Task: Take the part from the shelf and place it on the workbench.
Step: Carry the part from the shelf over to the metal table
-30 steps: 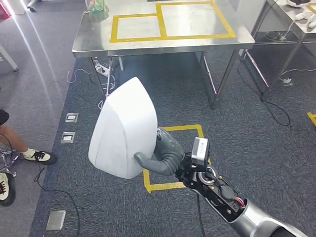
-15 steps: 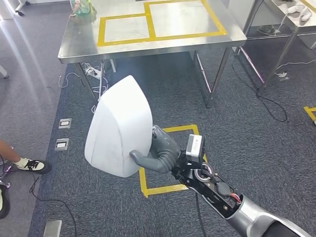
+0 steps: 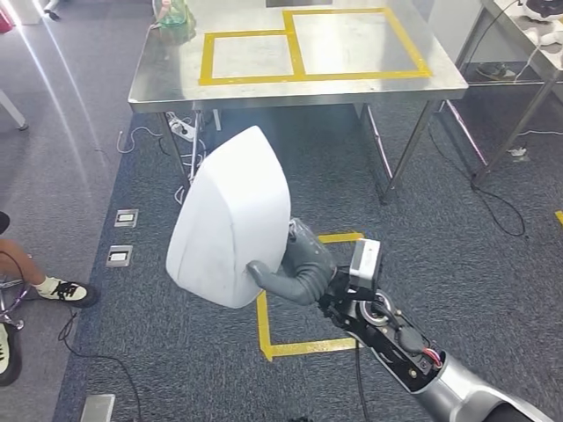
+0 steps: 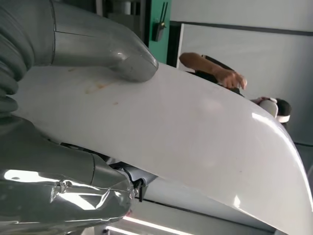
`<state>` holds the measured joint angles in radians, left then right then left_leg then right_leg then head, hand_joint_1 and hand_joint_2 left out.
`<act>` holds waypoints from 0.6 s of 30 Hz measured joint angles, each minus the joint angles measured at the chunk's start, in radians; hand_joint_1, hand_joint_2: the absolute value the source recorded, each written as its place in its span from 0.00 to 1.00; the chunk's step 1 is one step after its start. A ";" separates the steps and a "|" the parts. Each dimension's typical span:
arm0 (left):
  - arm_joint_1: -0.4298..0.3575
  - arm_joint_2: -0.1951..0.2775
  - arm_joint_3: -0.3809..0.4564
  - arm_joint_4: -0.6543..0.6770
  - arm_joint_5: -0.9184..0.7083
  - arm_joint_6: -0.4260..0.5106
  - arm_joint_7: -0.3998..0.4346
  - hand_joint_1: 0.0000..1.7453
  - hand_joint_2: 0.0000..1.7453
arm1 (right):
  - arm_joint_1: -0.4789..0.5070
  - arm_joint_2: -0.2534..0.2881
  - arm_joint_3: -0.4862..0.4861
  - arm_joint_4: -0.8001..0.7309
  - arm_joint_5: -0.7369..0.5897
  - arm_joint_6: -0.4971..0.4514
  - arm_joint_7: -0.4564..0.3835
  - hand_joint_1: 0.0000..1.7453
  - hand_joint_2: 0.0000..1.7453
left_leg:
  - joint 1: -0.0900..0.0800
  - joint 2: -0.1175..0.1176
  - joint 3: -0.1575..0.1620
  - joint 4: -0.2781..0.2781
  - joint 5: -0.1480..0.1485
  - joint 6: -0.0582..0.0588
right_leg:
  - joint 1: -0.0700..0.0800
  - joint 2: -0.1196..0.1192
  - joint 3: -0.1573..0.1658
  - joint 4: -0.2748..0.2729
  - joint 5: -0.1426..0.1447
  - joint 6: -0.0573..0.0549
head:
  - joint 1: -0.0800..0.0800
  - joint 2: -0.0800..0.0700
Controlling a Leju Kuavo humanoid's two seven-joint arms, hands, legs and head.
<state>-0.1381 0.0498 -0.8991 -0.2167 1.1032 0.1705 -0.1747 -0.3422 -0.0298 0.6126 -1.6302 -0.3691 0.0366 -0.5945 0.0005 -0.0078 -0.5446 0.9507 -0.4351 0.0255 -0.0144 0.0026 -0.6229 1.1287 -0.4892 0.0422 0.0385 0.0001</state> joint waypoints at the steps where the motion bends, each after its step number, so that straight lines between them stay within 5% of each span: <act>1: -0.001 -0.001 0.000 0.000 0.001 0.000 0.000 0.00 1.00 | 0.000 -0.002 -0.006 -0.004 0.000 -0.001 0.001 1.00 1.00 | -0.003 -0.001 0.006 0.001 -0.006 -0.004 | 0.002 0.000 0.027 -0.073 0.038 -0.007 | 0.002 0.000; 3: -0.003 -0.003 0.000 0.000 0.002 0.000 0.000 0.00 1.00 | 0.001 -0.005 -0.014 -0.012 -0.001 -0.002 0.003 1.00 1.00 | -0.005 -0.002 0.006 0.003 -0.013 -0.012 | 0.008 0.001 0.061 -0.154 0.061 -0.017 | 0.003 0.000; 7: -0.004 -0.004 0.000 0.000 0.003 0.000 0.001 0.00 1.00 | 0.007 -0.009 -0.028 -0.025 0.001 -0.005 0.009 1.00 1.00 | -0.005 0.001 -0.003 0.029 -0.033 -0.033 | 0.001 0.003 0.082 -0.179 0.052 -0.030 | -0.004 0.000; 10: -0.006 -0.004 0.000 0.000 0.005 0.000 0.003 0.00 1.00 | 0.008 -0.010 -0.032 -0.032 0.002 -0.006 0.012 1.00 1.00 | 0.003 0.002 -0.102 0.213 -0.107 -0.051 | -0.004 -0.001 0.098 -0.186 0.044 -0.040 | -0.021 0.000; 12: -0.003 -0.004 0.000 0.000 0.006 0.000 0.005 0.00 1.00 | 0.012 -0.010 -0.033 -0.032 0.002 -0.006 0.014 1.00 1.00 | 0.009 0.002 -0.173 0.312 -0.122 -0.058 | -0.005 -0.001 0.106 -0.186 0.035 -0.041 | -0.026 0.000; 14: -0.002 -0.004 0.000 0.000 0.006 0.000 0.007 0.00 1.00 | 0.014 -0.010 -0.033 -0.032 0.002 -0.005 0.015 1.00 1.00 | 0.014 0.003 -0.167 0.257 -0.059 -0.061 | -0.009 0.001 0.121 -0.186 0.023 -0.036 | -0.030 0.000; 16: -0.003 -0.004 0.000 0.000 0.006 0.000 0.007 0.00 1.00 | 0.014 -0.010 -0.035 -0.033 0.002 -0.005 0.015 1.00 1.00 | 0.016 0.007 -0.107 0.109 0.024 -0.060 | -0.010 0.002 0.137 -0.186 0.007 -0.025 | -0.034 0.000; 18: -0.005 -0.005 0.000 0.000 0.006 0.000 0.007 0.00 1.00 | 0.014 -0.010 -0.038 -0.033 0.002 -0.005 0.015 1.00 1.00 | 0.014 0.009 -0.068 0.024 0.048 -0.051 | -0.006 0.004 0.146 -0.188 -0.006 -0.013 | -0.038 0.000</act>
<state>-0.1428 0.0451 -0.8995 -0.2167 1.1090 0.1709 -0.1676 -0.3277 -0.0397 0.5743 -1.6634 -0.3666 0.0314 -0.5791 0.0143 0.0010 -0.6131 0.9746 -0.3871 -0.0259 -0.0205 0.0062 -0.4768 0.9412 -0.4956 0.0291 0.0009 0.0000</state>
